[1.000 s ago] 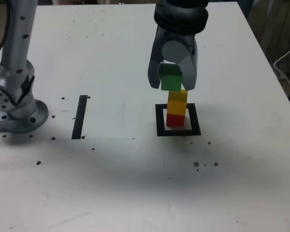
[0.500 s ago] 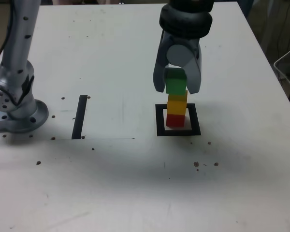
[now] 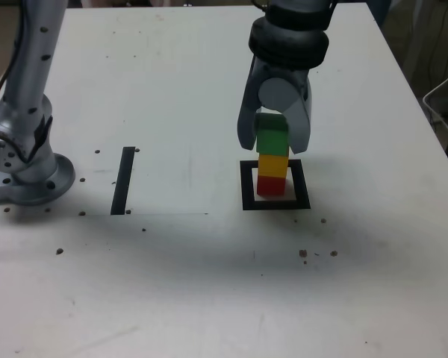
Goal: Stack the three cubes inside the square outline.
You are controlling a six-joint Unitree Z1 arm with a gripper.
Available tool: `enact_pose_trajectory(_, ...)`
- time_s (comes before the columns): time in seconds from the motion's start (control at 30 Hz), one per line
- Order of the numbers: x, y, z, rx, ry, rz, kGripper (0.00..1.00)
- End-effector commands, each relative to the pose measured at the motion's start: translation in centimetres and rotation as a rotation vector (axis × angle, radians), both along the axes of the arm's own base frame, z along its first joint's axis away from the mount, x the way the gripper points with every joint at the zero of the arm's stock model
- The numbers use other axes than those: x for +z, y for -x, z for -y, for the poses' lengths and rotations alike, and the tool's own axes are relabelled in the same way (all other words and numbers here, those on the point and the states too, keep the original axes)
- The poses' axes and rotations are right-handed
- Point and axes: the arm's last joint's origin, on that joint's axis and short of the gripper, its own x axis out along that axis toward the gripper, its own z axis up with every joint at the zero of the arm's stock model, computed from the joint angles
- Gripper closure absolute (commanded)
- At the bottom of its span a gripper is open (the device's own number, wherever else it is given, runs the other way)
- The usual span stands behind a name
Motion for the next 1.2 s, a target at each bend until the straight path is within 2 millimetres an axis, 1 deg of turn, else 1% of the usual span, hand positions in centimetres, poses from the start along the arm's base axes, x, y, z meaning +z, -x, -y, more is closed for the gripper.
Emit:
enact_pose_trajectory(0.0, -0.1, 0.0, -0.1, -0.007, 0.003, 0.0, 0.27)
enact_pose_trajectory(0.03, -0.1, 0.0, -0.1, -0.011, 0.002, 0.002, 0.19)
enact_pose_trajectory(0.1, 0.1, 0.1, -0.1, -0.018, -0.001, 0.005, 0.07)
enact_pose_trajectory(0.17, 0.2, 0.2, -0.1, -0.023, -0.006, 0.005, 0.01)
enact_pose_trajectory(0.73, 0.8, 0.6, -0.3, -0.046, -0.034, 0.017, 0.01)
enact_pose_trajectory(1.0, 2.3, 1.7, 0.1, -0.06, -0.018, 0.051, 0.01)
enact_pose_trajectory(1.17, 2.7, 2.6, 0.2, -0.064, 0.018, 0.052, 0.01)
